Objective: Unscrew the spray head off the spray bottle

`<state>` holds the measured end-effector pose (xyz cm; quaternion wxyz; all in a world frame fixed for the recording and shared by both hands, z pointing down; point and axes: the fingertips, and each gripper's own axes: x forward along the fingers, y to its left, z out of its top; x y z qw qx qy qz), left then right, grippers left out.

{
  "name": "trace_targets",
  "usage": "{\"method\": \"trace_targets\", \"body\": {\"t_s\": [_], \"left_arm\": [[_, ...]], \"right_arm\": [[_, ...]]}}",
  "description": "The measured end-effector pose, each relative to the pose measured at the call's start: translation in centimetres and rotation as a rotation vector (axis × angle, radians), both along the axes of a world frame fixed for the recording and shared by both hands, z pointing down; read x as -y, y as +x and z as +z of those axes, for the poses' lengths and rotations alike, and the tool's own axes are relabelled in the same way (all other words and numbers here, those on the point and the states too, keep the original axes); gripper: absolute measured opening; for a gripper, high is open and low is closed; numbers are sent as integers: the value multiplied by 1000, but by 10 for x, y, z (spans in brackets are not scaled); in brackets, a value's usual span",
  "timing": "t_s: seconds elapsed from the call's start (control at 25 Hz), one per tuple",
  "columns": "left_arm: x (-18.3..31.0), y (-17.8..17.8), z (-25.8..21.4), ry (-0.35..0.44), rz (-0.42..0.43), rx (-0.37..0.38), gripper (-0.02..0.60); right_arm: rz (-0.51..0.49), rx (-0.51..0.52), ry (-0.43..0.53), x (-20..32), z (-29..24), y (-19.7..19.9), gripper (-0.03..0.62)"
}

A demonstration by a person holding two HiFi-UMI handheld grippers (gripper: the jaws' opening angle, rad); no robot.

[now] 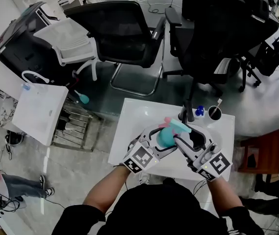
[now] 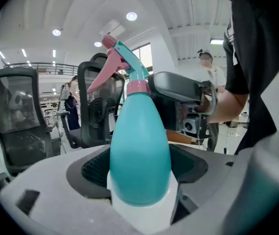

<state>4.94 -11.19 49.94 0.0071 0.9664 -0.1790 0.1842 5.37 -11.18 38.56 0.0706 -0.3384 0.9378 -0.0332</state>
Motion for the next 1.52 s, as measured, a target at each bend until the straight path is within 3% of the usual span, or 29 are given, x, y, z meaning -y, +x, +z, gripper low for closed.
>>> {"method": "trace_targets", "body": {"t_s": [0.16, 0.32, 0.56, 0.72, 1.0, 1.16, 1.36, 1.52], "left_arm": [[10, -3, 8, 12, -121, 28, 380], [13, -4, 6, 69, -194, 60, 380], [13, -3, 2, 113, -239, 88, 380], [9, -3, -3, 109, -217, 63, 380], [-7, -1, -20, 92, -85, 17, 379], [-26, -1, -35, 57, 71, -35, 379], [-47, -3, -49, 68, 257, -41, 380], [-70, 0, -63, 64, 432, -93, 380]], "right_arm": [[120, -10, -45, 5, 6, 1, 206], [179, -11, -75, 9, 11, -1, 193], [236, -29, -64, 11, 4, -4, 144], [207, -40, -39, 5, -1, -7, 137], [30, -24, 31, -8, -19, -9, 135], [-158, 9, 47, -27, -39, -19, 135], [-359, -37, 57, -51, -40, -23, 133], [-523, -45, 88, -72, -46, -29, 135]]}}
